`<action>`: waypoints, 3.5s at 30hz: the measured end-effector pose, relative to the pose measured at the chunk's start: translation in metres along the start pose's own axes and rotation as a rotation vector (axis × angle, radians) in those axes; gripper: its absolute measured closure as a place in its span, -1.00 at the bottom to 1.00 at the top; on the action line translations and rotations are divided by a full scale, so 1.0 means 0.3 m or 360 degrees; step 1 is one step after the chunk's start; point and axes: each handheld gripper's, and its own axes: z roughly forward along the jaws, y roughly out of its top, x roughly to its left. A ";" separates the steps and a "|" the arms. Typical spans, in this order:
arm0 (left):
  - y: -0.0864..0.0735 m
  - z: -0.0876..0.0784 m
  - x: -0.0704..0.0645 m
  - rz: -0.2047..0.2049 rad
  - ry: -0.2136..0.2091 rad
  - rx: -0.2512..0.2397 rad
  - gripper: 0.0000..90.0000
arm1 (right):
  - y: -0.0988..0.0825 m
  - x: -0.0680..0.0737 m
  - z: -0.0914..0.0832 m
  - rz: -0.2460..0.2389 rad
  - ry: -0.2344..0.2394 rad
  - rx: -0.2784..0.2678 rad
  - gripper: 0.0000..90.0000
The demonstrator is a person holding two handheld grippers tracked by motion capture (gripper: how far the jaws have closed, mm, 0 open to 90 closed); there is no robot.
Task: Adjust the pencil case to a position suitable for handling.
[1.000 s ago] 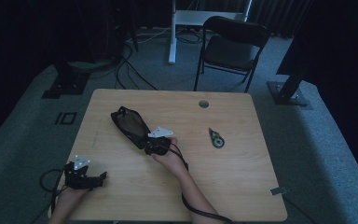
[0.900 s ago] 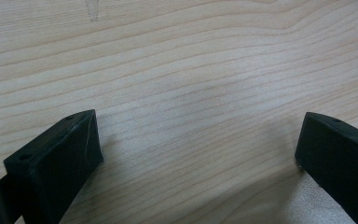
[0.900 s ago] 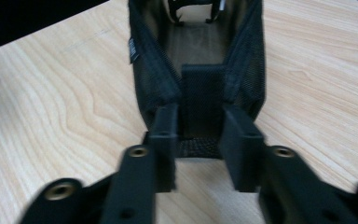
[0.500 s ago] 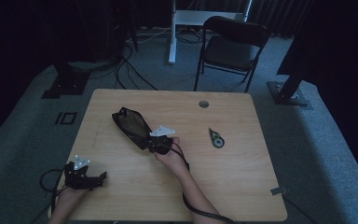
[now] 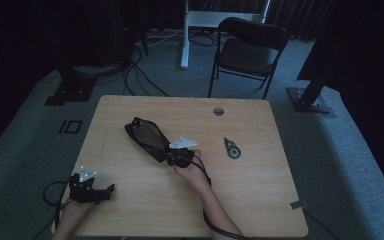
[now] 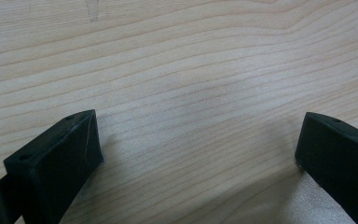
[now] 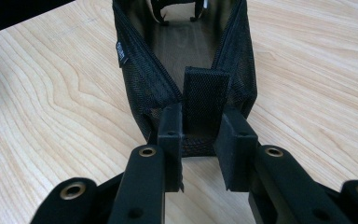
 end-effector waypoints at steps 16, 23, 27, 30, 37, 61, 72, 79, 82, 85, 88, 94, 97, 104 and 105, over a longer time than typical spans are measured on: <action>0.000 0.000 0.000 0.0002 0.0001 0.0001 -1.00 | -0.063 -0.082 -0.103 0.0023 -0.0069 0.0004 0.62; 0.000 0.000 0.000 0.0002 0.0001 0.0001 -1.00 | -0.092 -0.108 -0.156 0.0002 -0.0100 0.0014 0.62; 0.000 0.000 0.000 0.0003 0.0001 0.0002 -1.00 | -0.113 -0.125 -0.190 0.0009 -0.0116 0.0016 0.62; 0.000 0.000 0.000 0.0002 0.0001 0.0002 -1.00 | -0.130 -0.138 -0.214 0.0015 -0.0125 0.0019 0.62; 0.000 0.000 0.000 0.0003 0.0001 0.0002 -1.00 | -0.160 -0.153 -0.258 0.0038 -0.0158 0.0010 0.62; 0.000 0.000 0.000 0.0003 0.0000 0.0002 -1.00 | -0.301 -0.206 -0.470 0.0101 -0.0261 -0.0005 0.62; 0.000 0.000 0.000 0.0003 0.0000 0.0002 -1.00 | -0.356 -0.211 -0.539 0.0148 -0.0284 -0.0016 0.62; 0.000 0.000 0.000 0.0003 0.0000 0.0002 -1.00 | -0.385 -0.210 -0.576 0.0155 -0.0295 -0.0028 0.62; 0.000 0.000 0.000 0.0003 0.0000 0.0002 -1.00 | -0.400 -0.210 -0.593 0.0171 -0.0304 -0.0033 0.62; 0.000 0.000 0.000 0.0003 0.0000 0.0002 -1.00 | -0.411 -0.204 -0.608 0.0172 -0.0308 -0.0033 0.62; 0.000 0.000 0.000 0.0002 0.0000 0.0002 -1.00 | -0.420 -0.196 -0.623 0.0172 -0.0318 -0.0029 0.62; 0.000 0.000 0.000 0.0003 0.0001 0.0002 -1.00 | -0.442 -0.190 -0.651 0.0176 -0.0331 -0.0032 0.62; 0.000 0.000 0.000 0.0003 0.0000 0.0002 -1.00 | -0.450 -0.185 -0.666 0.0184 -0.0329 -0.0029 0.62; 0.000 0.000 0.000 0.0003 0.0000 0.0002 -1.00 | -0.476 -0.172 -0.703 0.0199 -0.0317 -0.0028 0.62; 0.000 0.000 0.000 0.0003 0.0001 0.0002 -1.00 | -0.479 -0.170 -0.706 0.0200 -0.0319 -0.0029 0.62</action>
